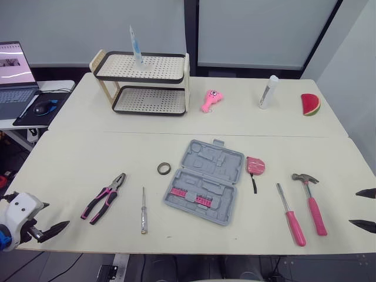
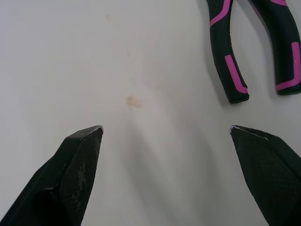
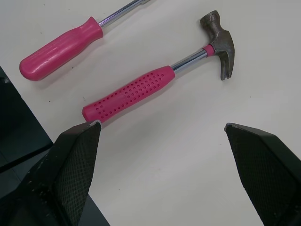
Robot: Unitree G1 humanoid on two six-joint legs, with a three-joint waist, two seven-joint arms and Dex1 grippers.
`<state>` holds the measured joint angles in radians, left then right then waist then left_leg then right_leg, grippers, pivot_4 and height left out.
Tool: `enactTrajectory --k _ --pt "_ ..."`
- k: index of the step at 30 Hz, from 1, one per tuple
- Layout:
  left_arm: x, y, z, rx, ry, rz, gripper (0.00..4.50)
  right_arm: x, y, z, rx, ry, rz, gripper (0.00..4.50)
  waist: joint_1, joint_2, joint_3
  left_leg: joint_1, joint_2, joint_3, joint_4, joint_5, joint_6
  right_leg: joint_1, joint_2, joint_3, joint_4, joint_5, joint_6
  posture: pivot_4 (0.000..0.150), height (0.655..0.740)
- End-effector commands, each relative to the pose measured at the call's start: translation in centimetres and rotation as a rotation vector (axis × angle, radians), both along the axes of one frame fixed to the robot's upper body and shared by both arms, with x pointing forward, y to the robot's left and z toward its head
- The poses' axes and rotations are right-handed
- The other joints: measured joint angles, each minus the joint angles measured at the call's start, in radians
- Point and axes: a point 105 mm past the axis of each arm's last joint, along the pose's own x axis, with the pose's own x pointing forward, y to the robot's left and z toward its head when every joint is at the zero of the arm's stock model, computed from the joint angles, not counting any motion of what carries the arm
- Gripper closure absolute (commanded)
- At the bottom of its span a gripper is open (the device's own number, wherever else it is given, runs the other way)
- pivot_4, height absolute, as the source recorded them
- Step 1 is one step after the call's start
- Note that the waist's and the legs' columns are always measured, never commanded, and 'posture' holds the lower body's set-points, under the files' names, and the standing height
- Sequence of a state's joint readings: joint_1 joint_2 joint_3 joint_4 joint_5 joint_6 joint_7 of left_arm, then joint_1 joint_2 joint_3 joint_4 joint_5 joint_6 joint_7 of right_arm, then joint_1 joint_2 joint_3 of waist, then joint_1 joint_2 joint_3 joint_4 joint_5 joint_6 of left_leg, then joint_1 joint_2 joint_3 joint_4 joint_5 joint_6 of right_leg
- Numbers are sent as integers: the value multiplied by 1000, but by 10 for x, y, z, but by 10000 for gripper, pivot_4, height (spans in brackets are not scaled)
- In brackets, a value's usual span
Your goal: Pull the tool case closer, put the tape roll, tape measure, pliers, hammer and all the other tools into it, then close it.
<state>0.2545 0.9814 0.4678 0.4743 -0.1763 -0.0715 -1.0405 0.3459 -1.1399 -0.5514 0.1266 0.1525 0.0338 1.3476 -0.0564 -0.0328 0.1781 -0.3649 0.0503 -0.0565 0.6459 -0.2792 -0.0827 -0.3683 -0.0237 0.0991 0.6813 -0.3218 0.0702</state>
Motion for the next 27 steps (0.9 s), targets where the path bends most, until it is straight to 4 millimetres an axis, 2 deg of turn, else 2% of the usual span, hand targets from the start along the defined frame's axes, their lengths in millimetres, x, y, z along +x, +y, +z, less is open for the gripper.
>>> enactTrajectory --k 1,6,12,17,27 --pt "2 2 9 2 -4 2 0 1 -3 11 -18 -24 -3 245 0 0 0 0 0 0 0 0 0 0 0 0 0 0 0 1500 7350" --pt "1 4 8 10 8 24 0 -3 -5 9 -23 -16 -7 245 0 0 0 0 0 0 0 0 0 0 0 0 0 0 0 1500 7350" --pt "6 -4 13 -66 7 -29 0 -5 -8 8 -28 -4 -24 245 0 0 0 0 0 0 0 0 0 0 0 0 0 0 0 1500 7350" --pt "6 1 19 -105 -16 -4 0 -2 -12 10 -10 -17 -74 245 0 0 0 0 0 0 0 0 0 0 0 0 0 0 0 1500 7350" --pt "2 8 22 -105 -28 -2 0 -4 -8 7 1 -24 -73 245 0 1 0 0 0 0 0 0 0 0 0 0 0 0 0 1500 7350"
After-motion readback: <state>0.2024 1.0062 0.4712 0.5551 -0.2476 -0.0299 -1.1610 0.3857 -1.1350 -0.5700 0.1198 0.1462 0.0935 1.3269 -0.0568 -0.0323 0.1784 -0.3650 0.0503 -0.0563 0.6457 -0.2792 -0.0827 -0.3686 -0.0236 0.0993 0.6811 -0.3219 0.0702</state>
